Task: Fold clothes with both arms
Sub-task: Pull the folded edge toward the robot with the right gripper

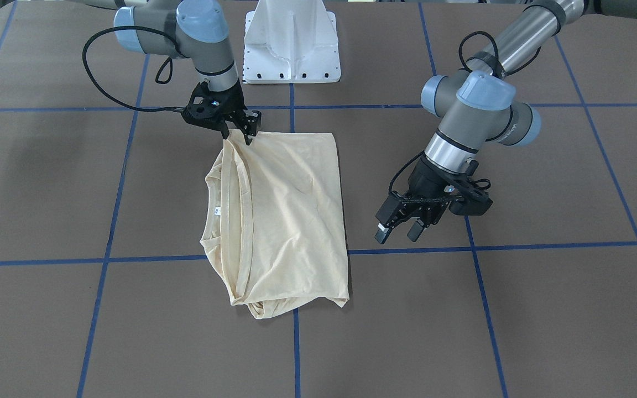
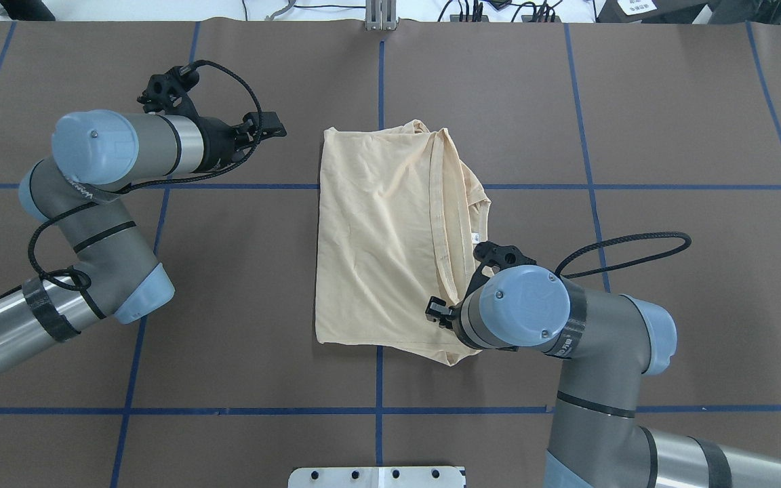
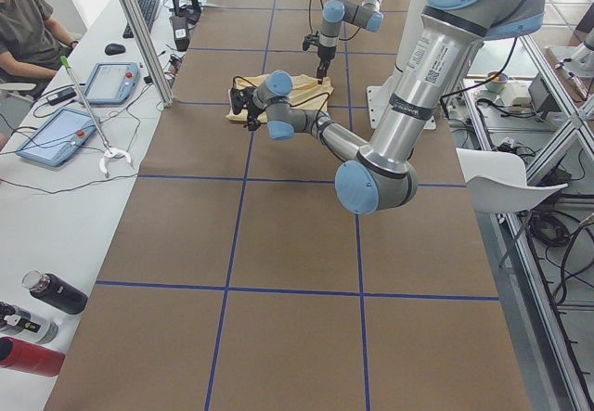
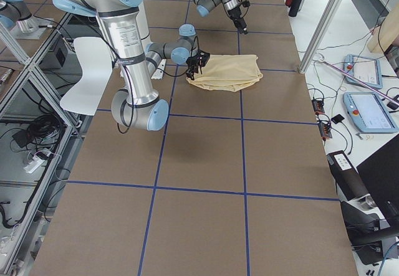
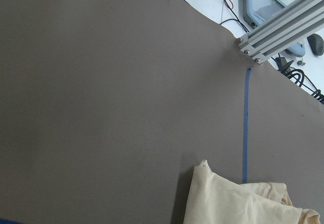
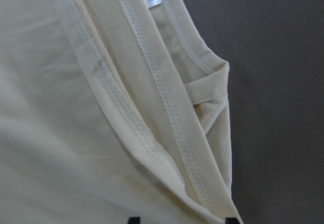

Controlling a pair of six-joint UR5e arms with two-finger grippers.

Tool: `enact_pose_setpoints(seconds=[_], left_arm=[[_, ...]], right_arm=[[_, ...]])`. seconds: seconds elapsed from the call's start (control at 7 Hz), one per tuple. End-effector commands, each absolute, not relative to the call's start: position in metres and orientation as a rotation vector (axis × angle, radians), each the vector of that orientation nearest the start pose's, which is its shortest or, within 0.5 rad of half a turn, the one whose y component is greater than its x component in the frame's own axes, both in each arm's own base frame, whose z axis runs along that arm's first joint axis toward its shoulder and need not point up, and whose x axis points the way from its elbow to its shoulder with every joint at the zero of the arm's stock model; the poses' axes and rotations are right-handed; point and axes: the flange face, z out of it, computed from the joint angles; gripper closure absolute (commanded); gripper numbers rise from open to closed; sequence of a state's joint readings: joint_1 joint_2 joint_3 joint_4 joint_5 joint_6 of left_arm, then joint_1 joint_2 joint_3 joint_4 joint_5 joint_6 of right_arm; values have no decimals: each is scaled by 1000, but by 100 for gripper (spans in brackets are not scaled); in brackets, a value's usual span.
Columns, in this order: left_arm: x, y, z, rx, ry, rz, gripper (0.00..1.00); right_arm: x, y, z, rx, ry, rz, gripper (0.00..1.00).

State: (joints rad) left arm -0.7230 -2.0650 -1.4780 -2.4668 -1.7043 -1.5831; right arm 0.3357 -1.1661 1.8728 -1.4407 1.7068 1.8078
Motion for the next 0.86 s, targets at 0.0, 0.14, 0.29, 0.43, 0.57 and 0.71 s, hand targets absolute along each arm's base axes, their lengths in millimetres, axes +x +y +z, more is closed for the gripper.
enact_pose_setpoints(seconds=[0.0, 0.14, 0.29, 0.43, 0.57, 0.71], left_arm=[[434, -543, 314, 348, 1273, -541, 1], [434, -543, 314, 348, 1273, -541, 1], [434, -543, 314, 348, 1273, -541, 1], [434, -543, 313, 349, 1274, -540, 0], [434, -543, 313, 349, 1274, -540, 1], [434, -543, 313, 349, 1274, -540, 1]], right_arm=[[-530, -308, 307, -129, -848, 591, 35], [-532, -307, 307, -134, -847, 597, 35], [-535, -304, 309, -145, -843, 610, 34], [-536, -305, 309, -151, -841, 623, 34], [-537, -304, 308, -153, -842, 628, 34], [-537, -304, 309, -154, -841, 630, 35]])
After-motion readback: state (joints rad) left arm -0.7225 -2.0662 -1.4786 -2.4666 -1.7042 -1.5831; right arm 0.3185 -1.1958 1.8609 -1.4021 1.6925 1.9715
